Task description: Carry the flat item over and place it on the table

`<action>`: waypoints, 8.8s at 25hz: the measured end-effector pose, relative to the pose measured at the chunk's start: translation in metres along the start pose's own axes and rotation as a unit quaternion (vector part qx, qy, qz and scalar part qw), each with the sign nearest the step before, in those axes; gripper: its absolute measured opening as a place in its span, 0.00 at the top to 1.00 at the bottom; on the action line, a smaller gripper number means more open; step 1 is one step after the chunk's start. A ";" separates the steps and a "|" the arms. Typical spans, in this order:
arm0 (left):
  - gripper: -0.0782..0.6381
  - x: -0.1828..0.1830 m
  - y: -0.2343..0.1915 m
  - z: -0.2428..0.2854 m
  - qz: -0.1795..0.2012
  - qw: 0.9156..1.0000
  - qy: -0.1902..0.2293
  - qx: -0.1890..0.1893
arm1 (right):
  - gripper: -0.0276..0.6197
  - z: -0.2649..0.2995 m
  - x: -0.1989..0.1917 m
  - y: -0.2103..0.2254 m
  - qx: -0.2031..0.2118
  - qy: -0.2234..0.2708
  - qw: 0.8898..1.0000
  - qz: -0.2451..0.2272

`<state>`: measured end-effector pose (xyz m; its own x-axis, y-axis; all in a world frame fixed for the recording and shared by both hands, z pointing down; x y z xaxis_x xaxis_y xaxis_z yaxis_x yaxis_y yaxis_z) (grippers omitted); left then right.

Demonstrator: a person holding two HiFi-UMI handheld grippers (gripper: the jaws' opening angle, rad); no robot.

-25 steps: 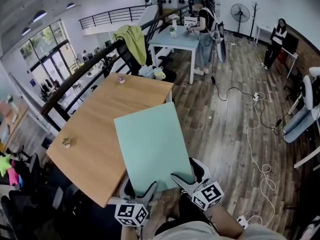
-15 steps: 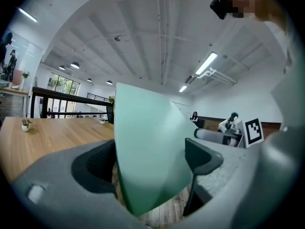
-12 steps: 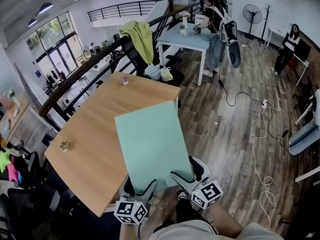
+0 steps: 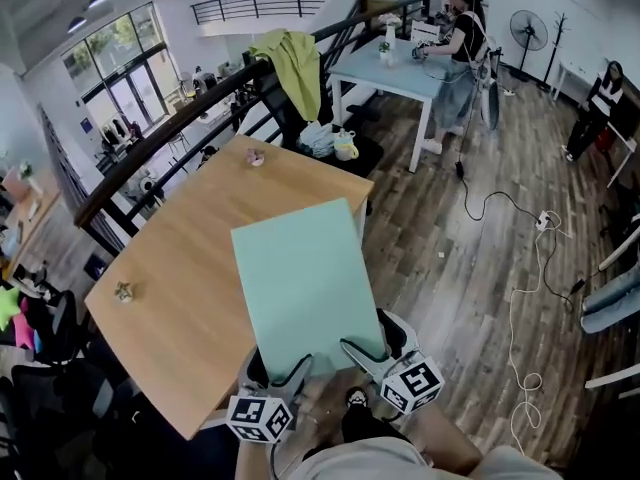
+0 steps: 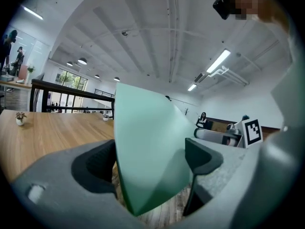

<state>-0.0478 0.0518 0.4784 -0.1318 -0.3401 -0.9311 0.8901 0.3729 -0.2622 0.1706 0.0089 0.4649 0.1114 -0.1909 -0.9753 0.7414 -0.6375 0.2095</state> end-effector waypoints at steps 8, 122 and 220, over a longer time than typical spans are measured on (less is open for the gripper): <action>0.25 0.001 -0.016 0.035 -0.019 0.999 -0.008 0.043 | 0.35 0.045 -0.003 0.036 0.042 -0.021 0.999 0.010; 0.24 -0.114 -0.288 0.127 -0.245 0.941 -0.172 0.156 | 0.33 0.350 -0.199 0.047 0.096 -0.334 0.933 0.094; 0.89 -0.090 -0.238 0.092 -0.133 0.948 -0.145 0.250 | 0.94 0.286 -0.171 0.041 0.051 -0.304 0.951 -0.024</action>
<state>-0.2075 -0.0856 0.6478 -0.3191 -0.6151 -0.7210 0.9475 -0.1901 -0.2572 -0.0071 -0.1984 0.6603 -0.3463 -0.5366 -0.7695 0.6652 -0.7188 0.2019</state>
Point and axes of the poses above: the fingertips, and each gripper's own axes: z forward along the fingers, y to its right, x out of its top, the point moved 7 cm from there along -z, backward along the fingers, and after that the axes turned 2 degrees about z, right-handed, at the moved point
